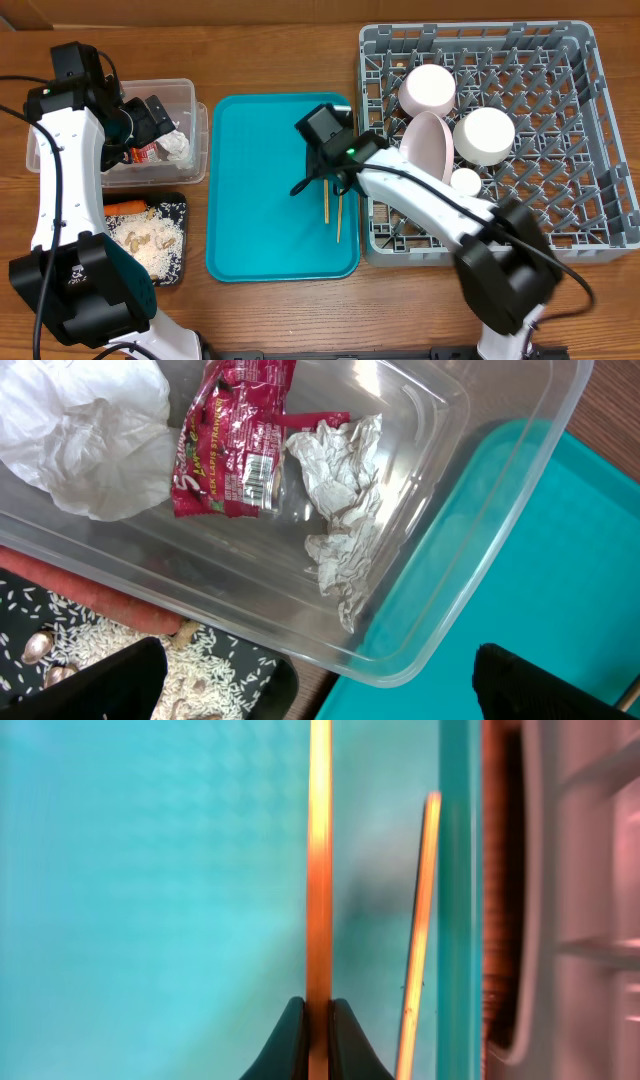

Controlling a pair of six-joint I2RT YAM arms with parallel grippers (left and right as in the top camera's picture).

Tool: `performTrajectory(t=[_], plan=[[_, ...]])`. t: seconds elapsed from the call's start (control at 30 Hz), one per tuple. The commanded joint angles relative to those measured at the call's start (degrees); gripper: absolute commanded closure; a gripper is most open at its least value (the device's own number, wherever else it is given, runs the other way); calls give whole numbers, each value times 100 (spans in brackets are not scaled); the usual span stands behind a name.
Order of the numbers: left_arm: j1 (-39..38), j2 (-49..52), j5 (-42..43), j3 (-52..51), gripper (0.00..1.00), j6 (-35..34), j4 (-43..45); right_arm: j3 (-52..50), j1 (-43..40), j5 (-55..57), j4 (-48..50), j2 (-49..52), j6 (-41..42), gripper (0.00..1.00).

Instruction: Sort waste into correct bins and load items into the dishwasher

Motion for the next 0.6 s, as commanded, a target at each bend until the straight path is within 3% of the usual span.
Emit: performTrajectory(t=[0.0, 0.17, 0.33, 0.57], plan=[[-42, 70, 81, 9, 0, -15, -13, 223, 31, -28, -4, -632, -409, 96], [-42, 70, 81, 9, 0, -15, -13, 223, 11, 409, -223, -1082, -579, 96], [-42, 72, 81, 9, 0, -15, -13, 223, -68, 542, -468, -1130, -1593, 96], [-42, 70, 81, 9, 0, -15, -13, 223, -555, 560, -697, -1130, -1617, 96]])
